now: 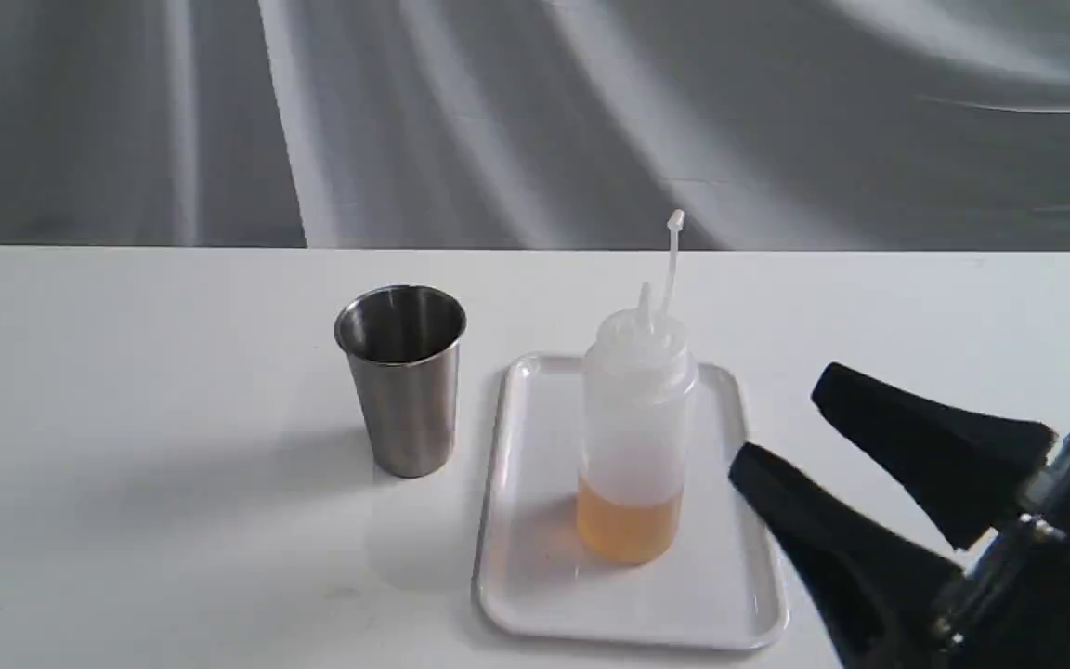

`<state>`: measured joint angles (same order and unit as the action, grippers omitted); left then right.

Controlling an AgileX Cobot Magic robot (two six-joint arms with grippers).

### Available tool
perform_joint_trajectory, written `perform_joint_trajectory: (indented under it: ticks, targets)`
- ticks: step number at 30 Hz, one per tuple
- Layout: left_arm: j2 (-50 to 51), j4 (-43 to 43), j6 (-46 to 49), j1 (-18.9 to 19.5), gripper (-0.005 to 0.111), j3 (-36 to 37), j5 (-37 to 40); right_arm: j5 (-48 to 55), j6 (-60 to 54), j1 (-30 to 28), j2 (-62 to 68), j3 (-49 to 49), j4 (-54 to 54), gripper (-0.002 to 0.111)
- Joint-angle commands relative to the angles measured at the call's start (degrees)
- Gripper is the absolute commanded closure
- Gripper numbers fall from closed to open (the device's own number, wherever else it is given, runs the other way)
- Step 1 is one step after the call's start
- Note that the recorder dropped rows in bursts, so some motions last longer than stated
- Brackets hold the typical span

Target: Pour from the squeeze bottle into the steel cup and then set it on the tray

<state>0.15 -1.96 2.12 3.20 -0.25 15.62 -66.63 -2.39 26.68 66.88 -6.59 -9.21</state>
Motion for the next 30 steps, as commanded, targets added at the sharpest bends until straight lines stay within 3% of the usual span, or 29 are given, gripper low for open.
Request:
perform_joint_trajectory:
  ticks: [1,3,13,23,30]
  targets:
    - [-0.15,0.02,-0.39,-0.13,0.098,0.25,-0.41,2.68,1.48,0.07,-5.03,1.02,-3.39,0.092]
    - [-0.15,0.02,-0.39,-0.13,0.098,0.25,-0.41,3.12,2.39,0.07,-8.03,1.44,-5.52,0.108]
    - [-0.15,0.02,-0.16,-0.13,0.098,0.25,-0.41,12.32,7.50,0.07,-19.93,1.55,-8.81,0.108]
    - [-0.15,0.02,-0.29,-0.13,0.098,0.25,-0.41,36.48,9.94,0.07,-30.56,1.55,-4.52,0.108]
    - [-0.15,0.02,-0.29,-0.13,0.098,0.25,-0.41,44.72,10.18,0.07,-36.54,1.55,-1.10,0.108]
